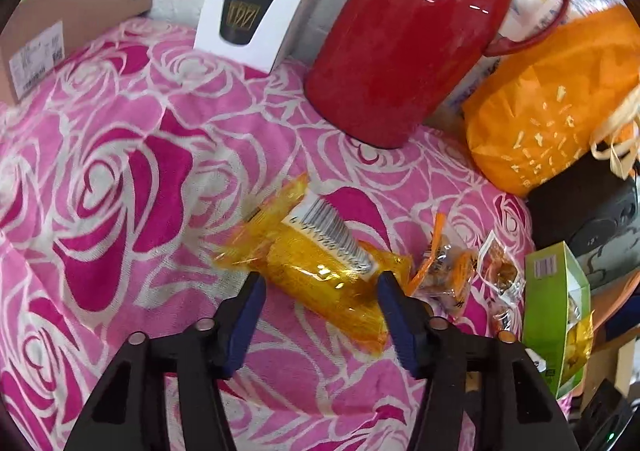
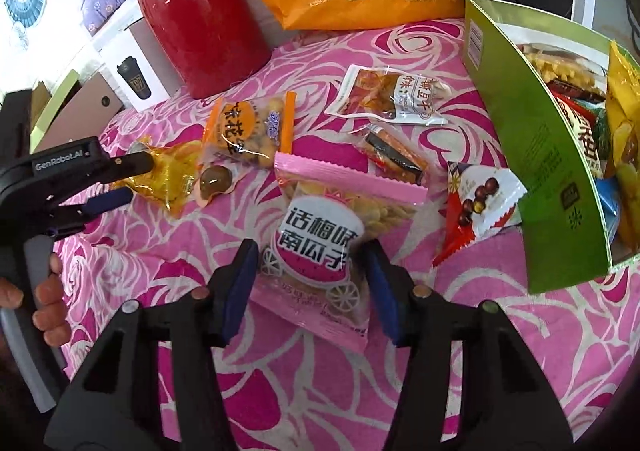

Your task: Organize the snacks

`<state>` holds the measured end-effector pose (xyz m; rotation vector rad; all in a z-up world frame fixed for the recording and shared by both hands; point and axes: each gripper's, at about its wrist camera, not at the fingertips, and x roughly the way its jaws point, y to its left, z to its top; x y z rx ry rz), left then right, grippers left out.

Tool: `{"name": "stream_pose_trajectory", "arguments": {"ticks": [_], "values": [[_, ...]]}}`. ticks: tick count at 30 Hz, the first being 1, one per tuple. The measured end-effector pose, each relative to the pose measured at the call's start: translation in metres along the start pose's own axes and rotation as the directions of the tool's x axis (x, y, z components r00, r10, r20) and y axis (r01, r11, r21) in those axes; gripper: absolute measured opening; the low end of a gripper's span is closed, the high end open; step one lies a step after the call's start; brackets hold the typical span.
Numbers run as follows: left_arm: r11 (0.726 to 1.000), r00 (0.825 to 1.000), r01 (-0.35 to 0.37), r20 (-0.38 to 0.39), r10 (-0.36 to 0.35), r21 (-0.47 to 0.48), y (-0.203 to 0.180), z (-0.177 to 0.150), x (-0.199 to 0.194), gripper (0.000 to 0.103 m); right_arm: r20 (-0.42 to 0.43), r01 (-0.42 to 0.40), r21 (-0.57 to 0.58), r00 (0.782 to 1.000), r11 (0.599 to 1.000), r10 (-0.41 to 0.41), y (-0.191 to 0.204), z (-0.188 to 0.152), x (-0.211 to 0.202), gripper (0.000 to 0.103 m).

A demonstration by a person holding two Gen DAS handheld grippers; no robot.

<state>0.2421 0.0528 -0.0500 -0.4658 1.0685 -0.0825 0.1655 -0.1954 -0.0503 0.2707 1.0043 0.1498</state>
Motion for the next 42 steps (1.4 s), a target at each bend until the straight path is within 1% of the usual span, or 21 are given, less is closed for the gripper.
{"name": "stream_pose_trajectory", "arguments": {"ticks": [2,3,4,5,6,7,9,11,17,19,24,28,33,34,35,37,38,39,40,41,42], "values": [[0.999,0.999,0.040,-0.014,-0.040,-0.036,0.006,0.002,0.005,0.064,-0.001,-0.002,-0.004,1.000,1.000,0.002,-0.001,-0.002,-0.001,0.056],[0.997,0.998,0.061,-0.024,-0.063,-0.046,0.007,0.002,0.007,0.060,0.001,-0.003,-0.011,1.000,1.000,0.003,-0.001,-0.003,-0.002,0.056],[0.995,0.996,0.085,-0.028,-0.086,-0.045,0.008,0.003,0.008,0.052,0.001,-0.007,-0.023,1.000,1.000,0.007,0.000,-0.004,-0.002,0.055],[0.993,0.993,0.114,-0.033,-0.115,-0.034,0.006,0.003,0.008,0.042,0.001,-0.011,-0.028,1.000,1.000,0.011,0.000,-0.005,-0.003,0.053],[0.992,0.991,0.124,-0.039,-0.125,-0.023,0.004,0.004,0.007,0.028,0.001,-0.016,-0.029,1.000,0.999,0.017,0.000,-0.005,-0.005,0.051],[0.990,0.990,0.138,-0.039,-0.138,-0.012,0.001,0.004,0.003,0.024,0.003,-0.024,-0.033,1.000,0.999,0.024,0.000,-0.007,-0.008,0.049],[0.990,0.990,0.139,-0.029,-0.138,0.033,-0.008,0.003,-0.006,0.012,0.009,-0.025,-0.040,1.000,0.999,0.025,0.001,-0.010,-0.014,0.048],[0.987,0.990,0.142,-0.019,-0.141,0.075,-0.016,0.000,-0.015,0.010,0.019,-0.030,-0.048,0.999,0.998,0.031,0.003,-0.013,-0.021,0.047],[0.980,0.986,0.169,-0.006,-0.169,0.103,-0.020,-0.006,-0.033,0.009,0.050,-0.039,-0.068,0.998,0.997,0.042,0.004,-0.021,-0.043,0.046],[0.973,0.982,0.187,-0.010,-0.188,0.134,-0.025,-0.008,-0.042,0.006,0.060,-0.035,-0.071,0.997,0.997,0.039,0.004,-0.022,-0.049,0.046],[0.954,0.976,0.212,-0.005,-0.215,0.214,-0.041,-0.013,-0.065,0.004,0.083,-0.038,-0.059,0.996,0.998,0.043,-0.002,-0.021,-0.061,0.046],[0.929,0.964,0.258,-0.009,-0.265,0.266,-0.063,-0.018,-0.083,0.003,0.110,-0.044,-0.046,0.993,0.998,0.049,-0.007,-0.019,-0.072,0.046],[0.880,0.949,0.295,-0.005,-0.315,0.372,-0.103,-0.026,-0.105,0.002,0.163,-0.033,-0.036,0.986,0.999,0.039,-0.017,-0.015,-0.092,0.046],[0.869,0.948,0.296,-0.008,-0.320,0.396,-0.112,-0.027,-0.107,0.002,0.171,-0.031,-0.028,0.985,0.999,0.036,-0.021,-0.015,-0.095,0.046],[0.864,0.951,0.285,-0.009,-0.309,0.415,-0.119,-0.030,-0.109,0.002,0.175,-0.025,-0.020,0.984,1.000,0.028,-0.025,-0.015,-0.097,0.046],[0.860,0.963,0.245,-0.008,-0.270,0.448,-0.127,-0.035,-0.108,0.004,0.182,-0.017,-0.009,0.983,1.000,0.018,-0.032,-0.017,-0.101,0.046],[0.855,0.967,0.235,-0.022,-0.253,0.462,-0.129,-0.038,-0.106,0.012,0.181,-0.017,-0.002,0.983,1.000,0.017,-0.035,-0.019,-0.102,0.046],[0.852,0.970,0.227,-0.035,-0.239,0.473,-0.129,-0.042,-0.104,0.026,0.180,-0.018,0.002,0.983,1.000,0.018,-0.037,-0.020,-0.103,0.047],[0.850,0.975,0.210,-0.042,-0.218,0.484,-0.127,-0.046,-0.103,0.037,0.177,-0.020,0.007,0.984,1.000,0.019,-0.039,-0.022,-0.102,0.047],[0.846,0.980,0.188,-0.044,-0.192,0.499,-0.122,-0.051,-0.102,0.061,0.174,-0.023,0.010,0.985,1.000,0.021,-0.040,-0.022,-0.101,0.047],[0.842,0.984,0.171,-0.042,-0.174,0.512,-0.118,-0.055,-0.100,0.073,0.170,-0.028,0.013,0.985,1.000,0.025,-0.041,-0.024,-0.100,0.047]]}}
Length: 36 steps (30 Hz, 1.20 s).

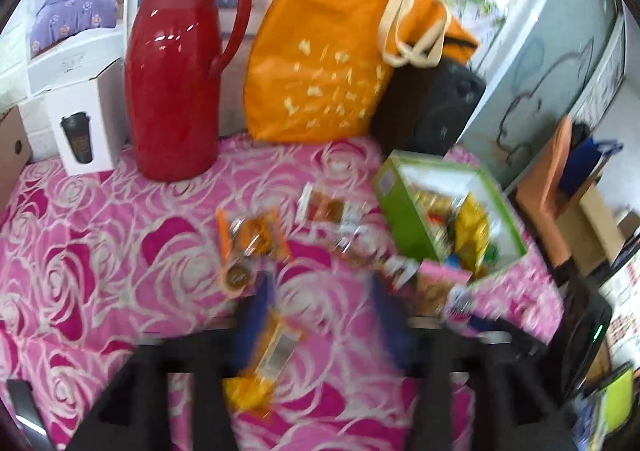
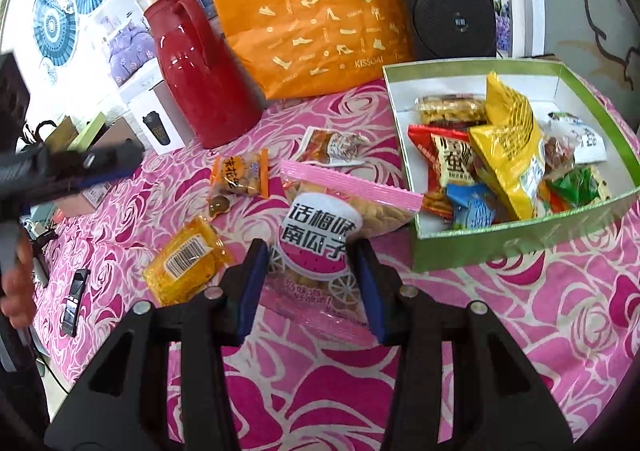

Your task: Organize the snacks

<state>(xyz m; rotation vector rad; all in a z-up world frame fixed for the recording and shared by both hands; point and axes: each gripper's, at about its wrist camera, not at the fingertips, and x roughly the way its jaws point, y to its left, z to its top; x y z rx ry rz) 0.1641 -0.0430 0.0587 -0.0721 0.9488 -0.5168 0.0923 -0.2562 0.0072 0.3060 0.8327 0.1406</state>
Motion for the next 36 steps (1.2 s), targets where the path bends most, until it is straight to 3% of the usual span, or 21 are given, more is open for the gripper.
{"name": "stream_pose_trajectory", "arguments": {"ticks": [2,4,7,11,14,16,19,24,27,31,36], "values": [[0.997,0.998,-0.064,-0.025,0.065,0.037,0.008,-0.015,0.006,0.075,-0.011,-0.011,0.010,1.000,1.000,0.011,-0.001,-0.002,0.004,0.047],[0.992,0.988,-0.113,-0.101,0.118,0.059,0.016,-0.028,0.021,0.075,-0.026,-0.024,0.019,0.999,1.000,0.025,0.000,-0.003,0.010,0.047],[0.991,0.976,-0.121,-0.174,0.129,0.056,0.026,-0.044,0.043,0.075,-0.034,-0.032,0.013,0.999,0.999,0.032,0.004,-0.005,0.011,0.047],[0.991,0.970,-0.126,-0.205,0.134,0.054,0.032,-0.052,0.067,0.075,-0.039,-0.024,0.005,0.999,1.000,0.024,0.005,-0.007,0.010,0.047],[0.989,0.963,-0.136,-0.224,0.147,0.065,0.036,-0.054,0.079,0.051,-0.036,-0.014,0.009,0.999,1.000,0.014,0.002,-0.007,0.006,0.047],[0.992,0.968,-0.121,-0.218,0.125,0.033,0.038,-0.052,0.074,0.045,-0.026,-0.010,0.008,1.000,1.000,0.010,0.001,-0.006,0.003,0.047],[0.999,0.984,-0.049,-0.171,0.046,-0.010,0.030,-0.041,0.052,0.043,0.002,-0.004,0.016,1.000,1.000,0.004,-0.005,-0.003,-0.009,0.047],[0.997,0.996,0.041,-0.079,-0.036,0.064,-0.015,-0.011,0.020,0.043,0.089,0.035,0.039,0.995,0.999,-0.039,-0.024,0.013,-0.037,0.047],[0.986,0.991,0.126,-0.055,-0.121,0.106,-0.055,0.013,0.019,0.043,0.140,0.097,0.077,0.984,0.992,-0.107,-0.048,0.023,-0.055,0.047],[0.972,0.985,0.175,-0.045,-0.169,0.157,-0.104,0.037,0.034,0.043,0.167,0.182,0.143,0.964,0.973,-0.205,-0.091,0.029,-0.074,0.047],[0.949,0.961,0.273,-0.086,-0.262,0.159,-0.159,0.069,0.067,0.043,0.183,0.265,0.190,0.936,0.945,-0.300,-0.133,0.039,-0.088,0.047]]}}
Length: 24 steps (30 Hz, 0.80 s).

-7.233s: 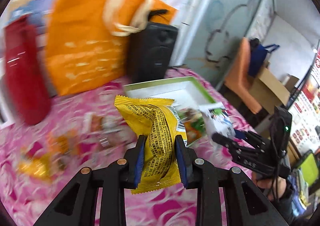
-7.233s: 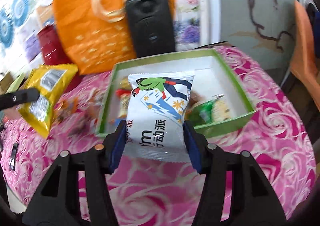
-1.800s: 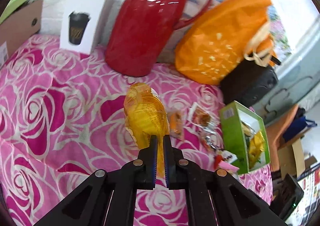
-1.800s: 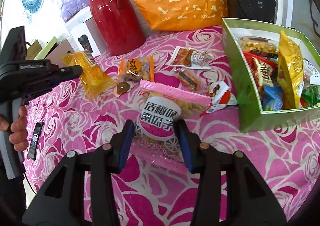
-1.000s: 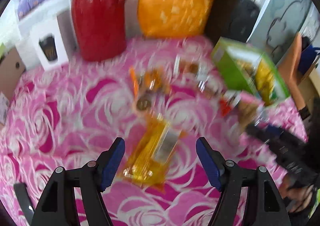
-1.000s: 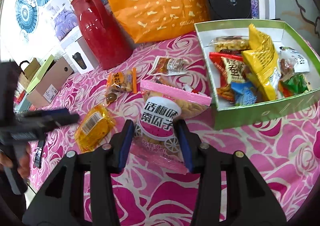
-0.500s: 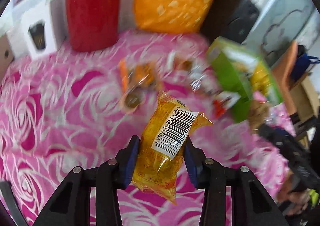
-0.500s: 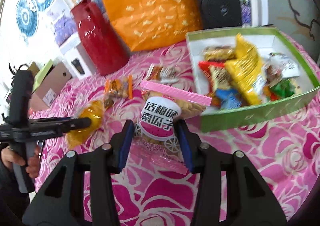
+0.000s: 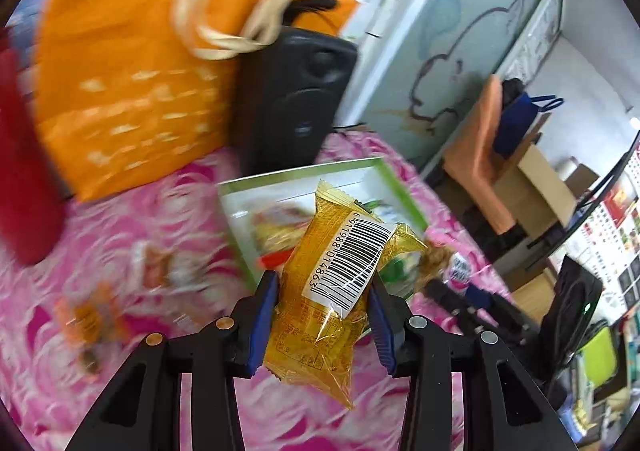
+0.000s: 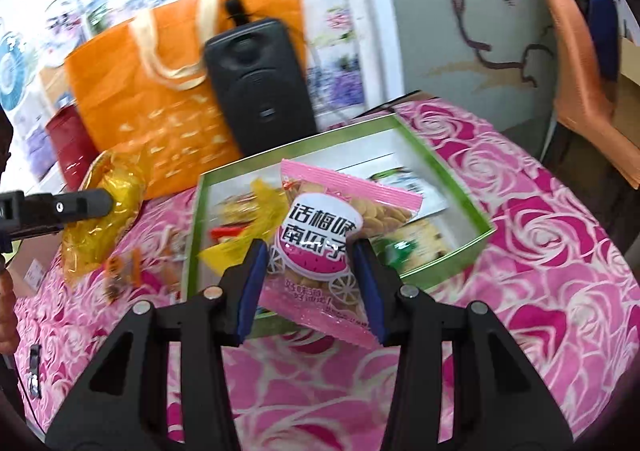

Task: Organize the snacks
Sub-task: 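Carry both bags into the green box and open both tools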

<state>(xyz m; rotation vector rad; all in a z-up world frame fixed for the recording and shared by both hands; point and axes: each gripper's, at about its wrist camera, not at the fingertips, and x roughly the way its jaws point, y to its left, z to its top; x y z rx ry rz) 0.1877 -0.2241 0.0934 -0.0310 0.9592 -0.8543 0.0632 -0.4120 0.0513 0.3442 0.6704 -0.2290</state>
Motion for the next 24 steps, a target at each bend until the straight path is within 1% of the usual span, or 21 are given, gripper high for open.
{"name": "stream_pose_trajectory", "arguments": {"ticks": [4,8,12,16,17,19,20,21,22,24], "values": [[1.000,1.000,0.016,-0.019,-0.015,0.025,-0.027,0.028,0.041,0.043,0.006,0.045,0.020,0.999,0.999,-0.045,-0.026,0.015,0.008,0.047],[0.999,0.999,0.026,-0.024,-0.026,0.021,-0.040,0.051,0.075,0.043,0.017,0.051,0.006,0.999,0.999,-0.051,-0.036,0.029,0.020,0.047],[0.999,0.999,0.029,-0.040,-0.028,0.022,-0.047,0.062,0.104,0.044,0.026,0.025,-0.008,0.999,1.000,-0.024,-0.037,0.039,0.039,0.047],[1.000,0.998,0.019,-0.061,-0.019,0.013,-0.039,0.062,0.123,0.044,0.001,0.009,-0.018,1.000,1.000,-0.009,-0.040,0.038,0.068,0.047],[1.000,0.998,0.016,-0.055,-0.015,0.009,-0.035,0.061,0.126,0.045,-0.013,0.001,-0.019,1.000,1.000,-0.001,-0.041,0.037,0.076,0.047],[1.000,0.999,0.019,-0.047,-0.019,-0.001,-0.030,0.060,0.128,0.062,-0.033,-0.008,-0.033,0.999,0.999,0.007,-0.041,0.034,0.089,0.050],[1.000,0.999,0.018,-0.046,-0.018,-0.011,-0.028,0.061,0.129,0.079,-0.041,-0.005,-0.046,0.999,0.999,0.003,-0.040,0.032,0.094,0.057],[1.000,0.999,-0.001,-0.037,0.000,-0.018,-0.025,0.061,0.127,0.086,-0.047,0.000,-0.056,0.999,0.998,-0.003,-0.039,0.031,0.096,0.083],[1.000,1.000,-0.021,-0.018,0.021,-0.016,-0.024,0.059,0.123,0.086,-0.042,0.012,-0.062,0.999,0.998,-0.014,-0.038,0.029,0.096,0.101],[0.999,0.999,-0.042,-0.002,0.042,-0.003,-0.022,0.060,0.118,0.086,-0.017,0.009,-0.058,1.000,0.998,-0.010,-0.039,0.028,0.088,0.102]]}}
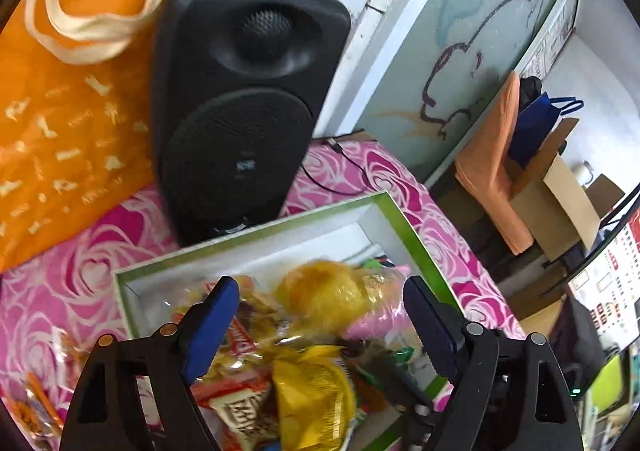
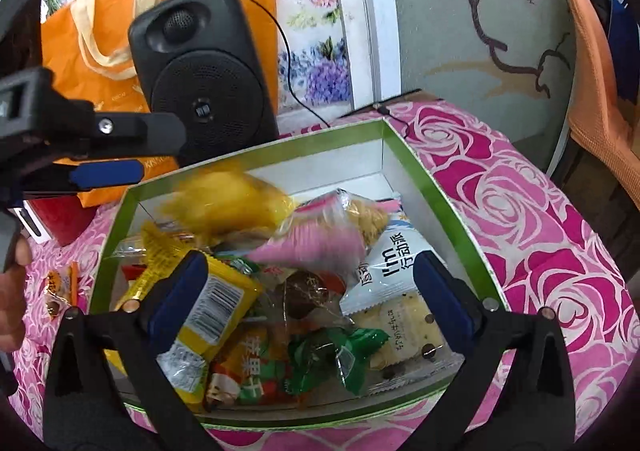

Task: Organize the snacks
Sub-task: 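Carry both bags into the green box and open both tools, then move both open tools back to the remaining snacks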

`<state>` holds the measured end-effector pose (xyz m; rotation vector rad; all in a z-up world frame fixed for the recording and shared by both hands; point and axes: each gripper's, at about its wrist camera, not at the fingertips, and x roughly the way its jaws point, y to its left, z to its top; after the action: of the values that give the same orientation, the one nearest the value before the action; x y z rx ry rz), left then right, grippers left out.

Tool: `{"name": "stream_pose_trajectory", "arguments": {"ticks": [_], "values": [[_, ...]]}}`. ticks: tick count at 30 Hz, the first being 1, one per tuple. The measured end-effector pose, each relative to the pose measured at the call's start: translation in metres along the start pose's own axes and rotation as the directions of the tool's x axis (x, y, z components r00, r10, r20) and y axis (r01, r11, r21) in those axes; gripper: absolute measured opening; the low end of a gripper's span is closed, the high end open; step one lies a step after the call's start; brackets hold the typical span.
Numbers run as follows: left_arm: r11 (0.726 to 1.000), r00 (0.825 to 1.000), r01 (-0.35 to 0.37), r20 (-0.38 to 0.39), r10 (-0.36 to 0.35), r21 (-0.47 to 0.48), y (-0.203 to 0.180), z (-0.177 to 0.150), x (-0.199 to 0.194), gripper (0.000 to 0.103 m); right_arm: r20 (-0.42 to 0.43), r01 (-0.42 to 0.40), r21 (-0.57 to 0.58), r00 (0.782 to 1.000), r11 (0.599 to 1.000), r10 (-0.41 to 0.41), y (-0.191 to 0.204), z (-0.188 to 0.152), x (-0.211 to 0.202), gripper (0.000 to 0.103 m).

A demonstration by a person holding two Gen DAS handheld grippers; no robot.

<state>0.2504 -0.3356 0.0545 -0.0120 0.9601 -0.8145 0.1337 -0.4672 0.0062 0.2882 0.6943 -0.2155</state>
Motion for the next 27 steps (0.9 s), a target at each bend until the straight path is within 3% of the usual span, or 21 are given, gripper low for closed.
{"name": "stream_pose_trajectory", "arguments": {"ticks": [9,17,24,27], "values": [[1.000,0.999,-0.021,0.026,0.021,0.023,0.000,-0.008,-0.030,0.086,-0.011,0.024,0.008,1.000,1.000,-0.024,0.005,0.003,-0.028,0.102],[0.997,0.991,-0.061,0.120,0.055,0.045,0.003,-0.035,-0.110,0.086,0.028,-0.020,-0.052,0.999,0.998,0.022,0.045,0.007,-0.078,0.102],[0.989,0.977,-0.147,0.151,0.148,-0.019,0.040,-0.086,-0.185,0.086,0.057,-0.101,-0.140,0.992,0.985,0.110,0.103,0.002,-0.117,0.102],[0.972,0.959,-0.225,0.163,0.233,-0.066,0.067,-0.117,-0.206,0.086,0.021,-0.154,-0.165,0.987,0.974,0.159,0.128,-0.011,-0.118,0.102]]}}
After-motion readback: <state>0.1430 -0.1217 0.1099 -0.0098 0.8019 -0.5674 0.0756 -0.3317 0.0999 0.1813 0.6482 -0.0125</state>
